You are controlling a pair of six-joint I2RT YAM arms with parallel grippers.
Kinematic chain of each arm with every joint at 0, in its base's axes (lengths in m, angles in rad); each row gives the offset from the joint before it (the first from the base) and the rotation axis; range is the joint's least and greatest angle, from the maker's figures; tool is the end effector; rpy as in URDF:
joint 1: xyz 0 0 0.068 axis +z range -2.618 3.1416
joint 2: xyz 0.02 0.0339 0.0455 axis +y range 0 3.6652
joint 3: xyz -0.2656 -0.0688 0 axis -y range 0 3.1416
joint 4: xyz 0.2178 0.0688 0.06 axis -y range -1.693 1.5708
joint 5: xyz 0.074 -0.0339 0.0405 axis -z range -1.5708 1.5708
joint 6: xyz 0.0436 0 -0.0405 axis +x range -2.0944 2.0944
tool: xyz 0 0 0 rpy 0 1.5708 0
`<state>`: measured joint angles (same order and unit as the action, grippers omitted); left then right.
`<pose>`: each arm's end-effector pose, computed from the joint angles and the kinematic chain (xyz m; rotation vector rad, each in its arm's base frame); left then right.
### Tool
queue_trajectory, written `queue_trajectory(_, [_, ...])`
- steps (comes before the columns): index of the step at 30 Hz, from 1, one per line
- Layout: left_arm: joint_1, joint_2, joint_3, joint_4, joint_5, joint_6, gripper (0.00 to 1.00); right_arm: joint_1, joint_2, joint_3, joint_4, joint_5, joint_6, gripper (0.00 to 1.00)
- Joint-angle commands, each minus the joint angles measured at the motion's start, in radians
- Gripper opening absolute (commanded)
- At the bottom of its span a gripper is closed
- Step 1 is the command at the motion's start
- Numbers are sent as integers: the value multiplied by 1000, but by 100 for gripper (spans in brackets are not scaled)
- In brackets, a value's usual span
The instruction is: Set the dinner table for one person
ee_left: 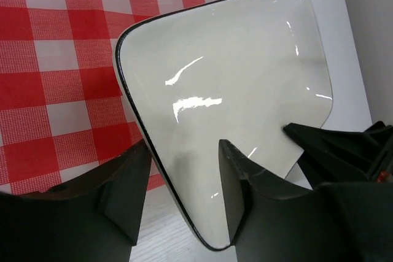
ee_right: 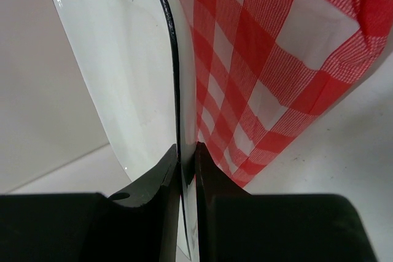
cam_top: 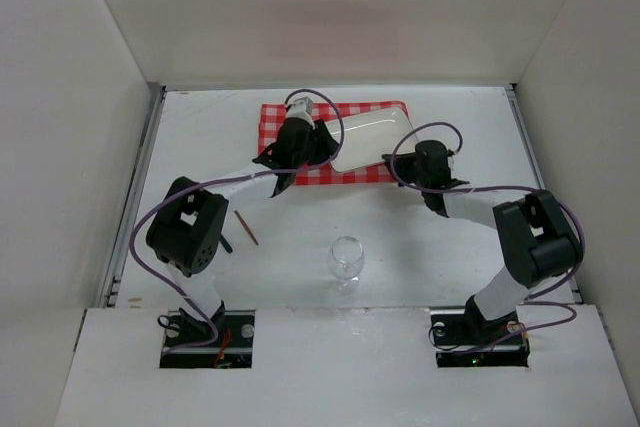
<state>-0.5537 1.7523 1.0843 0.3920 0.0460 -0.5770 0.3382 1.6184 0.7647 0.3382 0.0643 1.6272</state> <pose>0.3300 -0.2064 0.2549 0.0111 1.9294 -0.8189 0.3059 0.1046 0.1961 1.4099 1.8046 1.0693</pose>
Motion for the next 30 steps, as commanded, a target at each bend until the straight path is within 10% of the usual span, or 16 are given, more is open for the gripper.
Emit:
queue_trajectory(1, [-16, 16, 43, 10, -14, -7, 41, 40, -28, 79, 320, -35, 49, 0])
queue_trajectory(11, [4, -10, 29, 27, -18, -63, 1, 66, -15, 64, 341, -53, 57, 2])
queue_trajectory(30, [168, -183, -29, 197, 152, -259, 0, 35, -123, -37, 404, -176, -58, 72])
